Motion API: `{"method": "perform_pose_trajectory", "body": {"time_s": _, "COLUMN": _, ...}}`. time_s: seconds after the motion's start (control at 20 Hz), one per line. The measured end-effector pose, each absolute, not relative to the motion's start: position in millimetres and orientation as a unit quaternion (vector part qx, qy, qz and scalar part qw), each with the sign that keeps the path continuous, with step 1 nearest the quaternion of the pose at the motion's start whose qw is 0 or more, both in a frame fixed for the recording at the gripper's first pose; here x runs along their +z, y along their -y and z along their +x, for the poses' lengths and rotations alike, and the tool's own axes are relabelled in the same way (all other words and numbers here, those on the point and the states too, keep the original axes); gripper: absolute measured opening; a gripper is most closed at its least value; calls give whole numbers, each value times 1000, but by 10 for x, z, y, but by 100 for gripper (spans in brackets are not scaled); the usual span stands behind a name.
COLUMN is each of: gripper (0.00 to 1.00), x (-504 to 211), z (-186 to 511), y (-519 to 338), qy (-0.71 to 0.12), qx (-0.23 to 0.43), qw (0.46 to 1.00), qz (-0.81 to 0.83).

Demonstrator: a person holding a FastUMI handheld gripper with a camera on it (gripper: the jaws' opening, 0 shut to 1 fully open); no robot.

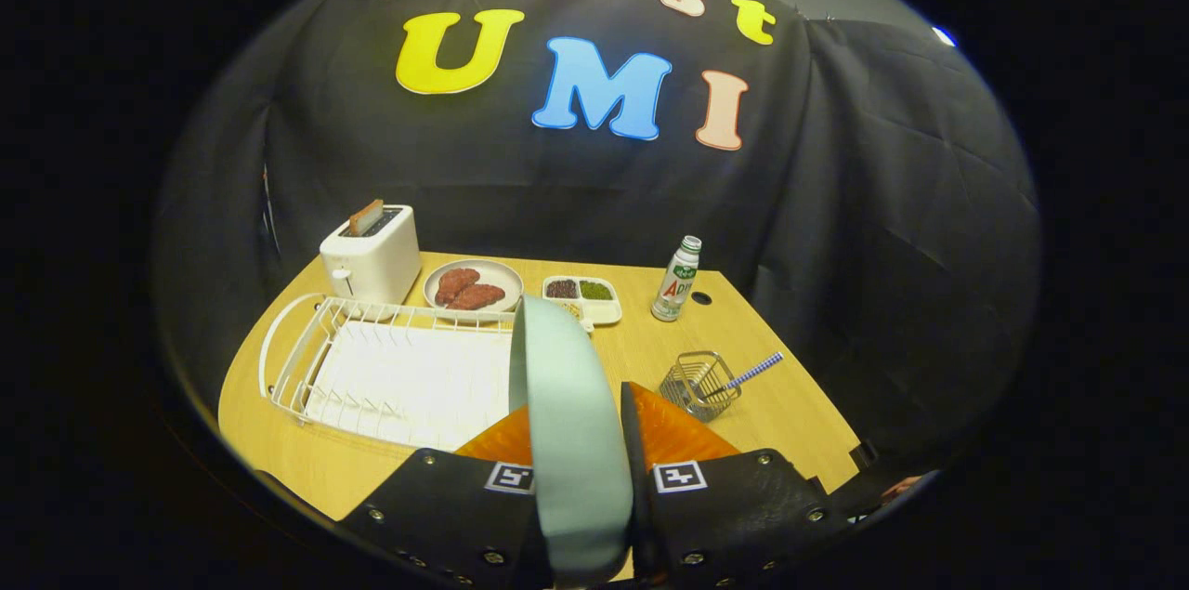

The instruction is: Take the plate from the dish rack, then take the spoon from the basket and place it into the plate.

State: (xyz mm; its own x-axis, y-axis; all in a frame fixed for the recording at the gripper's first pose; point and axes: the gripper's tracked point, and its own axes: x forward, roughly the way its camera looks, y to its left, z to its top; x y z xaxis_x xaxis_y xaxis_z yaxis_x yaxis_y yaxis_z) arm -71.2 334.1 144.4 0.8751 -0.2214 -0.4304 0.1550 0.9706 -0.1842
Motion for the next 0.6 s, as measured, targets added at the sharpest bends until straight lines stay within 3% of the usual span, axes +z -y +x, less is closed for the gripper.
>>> {"method": "perform_pose_trajectory", "body": {"time_s": 0.6, "gripper": 30, "x": 383, "z": -1143, "y": -3264, "qy": -311, "qx": -47, "qw": 949, "qz": -1}}
